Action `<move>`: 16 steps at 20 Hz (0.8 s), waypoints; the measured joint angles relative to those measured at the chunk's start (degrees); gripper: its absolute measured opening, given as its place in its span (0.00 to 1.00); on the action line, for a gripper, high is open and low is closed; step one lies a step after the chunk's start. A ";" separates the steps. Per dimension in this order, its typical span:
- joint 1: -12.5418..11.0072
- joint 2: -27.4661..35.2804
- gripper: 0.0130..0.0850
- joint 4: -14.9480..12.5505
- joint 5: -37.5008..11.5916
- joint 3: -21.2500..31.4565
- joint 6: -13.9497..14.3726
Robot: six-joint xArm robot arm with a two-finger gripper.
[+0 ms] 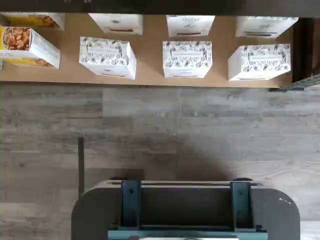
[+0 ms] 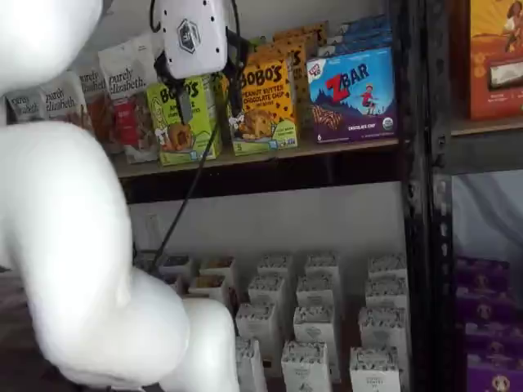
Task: Pick up the orange box on the top shelf, the fifth box from the left
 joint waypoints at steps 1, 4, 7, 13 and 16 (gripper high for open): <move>-0.51 -0.32 1.00 0.69 -0.54 0.33 -0.29; -2.85 -1.68 1.00 3.74 -3.02 1.73 -1.62; -3.15 -1.13 1.00 3.67 -2.57 1.30 -1.97; -2.38 0.39 1.00 2.16 -1.67 0.36 -1.70; -1.70 0.94 1.00 1.46 -1.91 0.04 -1.26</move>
